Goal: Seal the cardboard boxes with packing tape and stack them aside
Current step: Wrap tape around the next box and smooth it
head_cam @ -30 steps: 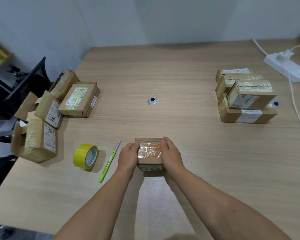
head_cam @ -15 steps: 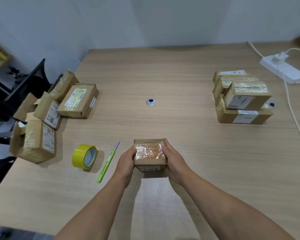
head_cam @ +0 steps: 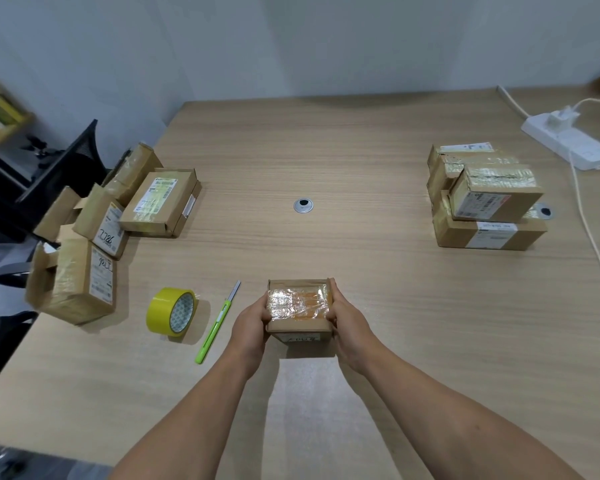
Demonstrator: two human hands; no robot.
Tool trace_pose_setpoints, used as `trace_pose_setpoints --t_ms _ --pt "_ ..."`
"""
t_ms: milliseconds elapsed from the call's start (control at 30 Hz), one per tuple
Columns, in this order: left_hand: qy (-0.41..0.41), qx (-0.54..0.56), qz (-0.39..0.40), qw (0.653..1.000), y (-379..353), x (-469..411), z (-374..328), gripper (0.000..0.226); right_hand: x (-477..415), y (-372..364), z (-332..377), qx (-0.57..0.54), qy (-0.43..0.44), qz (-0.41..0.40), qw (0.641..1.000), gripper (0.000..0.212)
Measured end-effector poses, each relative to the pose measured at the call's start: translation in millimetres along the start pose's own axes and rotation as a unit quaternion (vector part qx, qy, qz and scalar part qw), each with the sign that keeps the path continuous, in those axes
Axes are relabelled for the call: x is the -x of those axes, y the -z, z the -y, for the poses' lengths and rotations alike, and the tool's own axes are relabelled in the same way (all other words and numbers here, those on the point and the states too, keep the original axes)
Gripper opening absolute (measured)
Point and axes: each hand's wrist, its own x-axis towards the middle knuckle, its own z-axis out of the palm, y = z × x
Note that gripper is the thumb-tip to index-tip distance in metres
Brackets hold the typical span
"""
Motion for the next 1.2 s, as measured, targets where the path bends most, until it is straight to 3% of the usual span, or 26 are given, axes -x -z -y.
trace_pose_setpoints --t_ms 200,333,433,600,667,733,833,900,1033,1133,1200 --pt "-0.011 -0.088 0.016 0.996 -3 4 -4 0.047 2 2 3 0.001 -0.004 0.011 1.000 0.086" --pt "-0.036 -0.109 -0.009 0.993 -3 -1 -3 0.022 -1 7 -1 0.004 0.001 0.032 0.999 0.077" --pt "-0.034 -0.072 -0.044 0.996 -1 -5 -3 0.018 4 10 -2 -0.019 -0.015 -0.019 1.000 0.066" --pt "0.035 0.090 -0.075 0.993 9 -9 -7 0.022 -3 19 -18 -0.034 -0.062 -0.063 0.996 0.092" --pt "0.044 0.097 -0.068 0.992 10 -7 -6 0.028 0 18 -8 -0.066 -0.071 -0.042 0.994 0.061" --pt "0.024 0.035 -0.086 0.995 10 -8 -3 0.034 0 17 0 -0.083 -0.058 -0.020 0.995 0.034" --pt "-0.042 -0.171 -0.185 0.967 11 -12 5 0.030 3 10 9 -0.002 -0.013 -0.041 0.999 0.033" --pt "-0.054 -0.194 -0.207 0.957 9 -10 10 0.025 8 5 12 0.065 0.012 -0.062 0.996 0.025" --pt "-0.017 -0.087 -0.118 0.989 2 -4 18 0.032 11 -2 12 0.181 0.033 -0.104 0.978 0.032" --pt "-0.057 -0.133 -0.070 0.987 -4 -2 26 0.020 11 -7 7 0.214 0.038 -0.122 0.968 0.051" --pt "-0.068 -0.189 -0.063 0.978 -5 -4 30 0.028 10 -7 5 0.216 0.042 -0.130 0.967 0.055"
